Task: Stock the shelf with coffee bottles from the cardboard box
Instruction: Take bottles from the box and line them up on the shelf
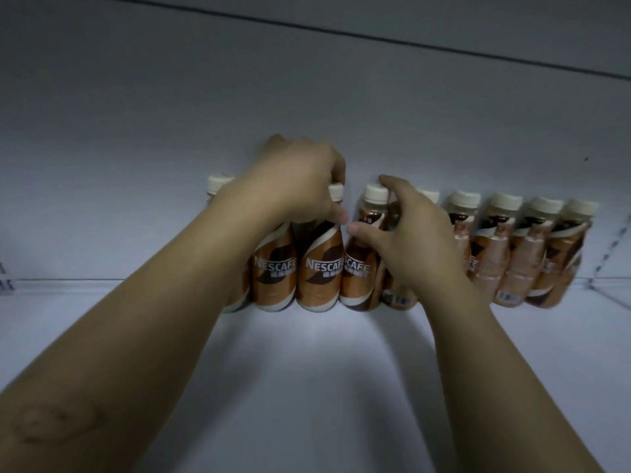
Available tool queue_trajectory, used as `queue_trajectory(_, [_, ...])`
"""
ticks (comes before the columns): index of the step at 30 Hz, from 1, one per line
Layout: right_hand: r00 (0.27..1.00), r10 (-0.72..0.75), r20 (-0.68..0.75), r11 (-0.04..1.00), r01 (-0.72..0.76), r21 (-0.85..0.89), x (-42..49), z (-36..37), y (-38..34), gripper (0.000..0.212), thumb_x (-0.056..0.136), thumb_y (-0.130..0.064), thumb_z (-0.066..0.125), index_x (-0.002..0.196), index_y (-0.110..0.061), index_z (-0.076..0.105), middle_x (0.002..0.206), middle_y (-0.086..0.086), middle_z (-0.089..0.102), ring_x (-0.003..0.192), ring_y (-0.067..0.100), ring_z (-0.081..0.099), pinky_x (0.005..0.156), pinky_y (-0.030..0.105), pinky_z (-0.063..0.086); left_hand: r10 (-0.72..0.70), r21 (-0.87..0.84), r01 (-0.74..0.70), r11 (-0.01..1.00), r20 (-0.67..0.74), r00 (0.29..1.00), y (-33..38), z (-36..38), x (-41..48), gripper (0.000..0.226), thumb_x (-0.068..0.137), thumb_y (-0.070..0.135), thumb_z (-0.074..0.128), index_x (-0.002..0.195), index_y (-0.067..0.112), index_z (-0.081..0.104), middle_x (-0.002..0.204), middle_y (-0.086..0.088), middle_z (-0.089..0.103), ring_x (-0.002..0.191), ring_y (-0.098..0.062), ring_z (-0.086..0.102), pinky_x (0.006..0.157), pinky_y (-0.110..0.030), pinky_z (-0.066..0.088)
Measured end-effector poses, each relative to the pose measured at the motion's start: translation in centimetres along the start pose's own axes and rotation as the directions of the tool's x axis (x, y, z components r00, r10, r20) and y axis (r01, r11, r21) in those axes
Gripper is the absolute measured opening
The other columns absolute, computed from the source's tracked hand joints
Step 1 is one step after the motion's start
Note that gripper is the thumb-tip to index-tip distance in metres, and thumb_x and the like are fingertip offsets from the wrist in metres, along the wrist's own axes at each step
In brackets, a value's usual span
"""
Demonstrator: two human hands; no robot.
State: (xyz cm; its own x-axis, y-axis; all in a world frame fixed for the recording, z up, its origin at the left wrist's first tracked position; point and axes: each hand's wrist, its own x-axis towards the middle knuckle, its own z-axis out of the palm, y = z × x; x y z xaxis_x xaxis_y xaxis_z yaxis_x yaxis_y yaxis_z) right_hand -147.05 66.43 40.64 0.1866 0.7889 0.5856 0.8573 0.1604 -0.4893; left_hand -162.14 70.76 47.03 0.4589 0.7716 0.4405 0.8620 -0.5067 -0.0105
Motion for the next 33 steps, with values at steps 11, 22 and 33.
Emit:
queue_trajectory(11, [0.975, 0.190, 0.112, 0.898, -0.218, 0.382, -0.1, -0.3, -0.4, 0.045, 0.089, -0.012, 0.065, 0.130, -0.023, 0.049, 0.106, -0.011, 0.066, 0.102, 0.010, 0.064, 0.092, 0.037, 0.053, -0.042, -0.076, 0.043, 0.996, 0.006, 0.999, 0.5, -0.1, -0.1, 0.045, 0.072, 0.049, 0.077, 0.109, 0.026, 0.065, 0.105, 0.000, 0.064, 0.095, -0.023, 0.053, 0.087, -0.042, 0.040])
queue_trajectory(22, [0.996, 0.077, -0.052, 0.994, -0.073, 0.084, -0.1, -0.1, -0.6, 0.051, 0.080, -0.037, 0.073, 0.125, -0.019, 0.059, 0.115, -0.002, 0.067, 0.088, 0.005, 0.054, 0.063, 0.010, 0.033, -0.061, -0.033, 0.061, 0.998, -0.015, 0.998, 0.8, 0.5, 0.0, 0.038, 0.075, 0.041, 0.076, 0.106, 0.025, 0.064, 0.112, -0.001, 0.062, 0.102, -0.025, 0.054, 0.093, -0.048, 0.039])
queue_trajectory(33, [0.986, 0.160, -0.049, 0.966, -0.146, 0.214, 0.0, 0.3, -0.3, 0.045, 0.082, -0.030, 0.074, 0.124, -0.019, 0.062, 0.115, -0.002, 0.069, 0.103, 0.013, 0.063, 0.085, 0.025, 0.048, -0.076, 0.058, 0.075, 0.996, 0.016, 0.997, 0.9, 0.2, 0.2, 0.043, 0.074, 0.048, 0.074, 0.108, 0.026, 0.060, 0.098, 0.002, 0.058, 0.092, -0.023, 0.047, 0.101, -0.053, 0.030])
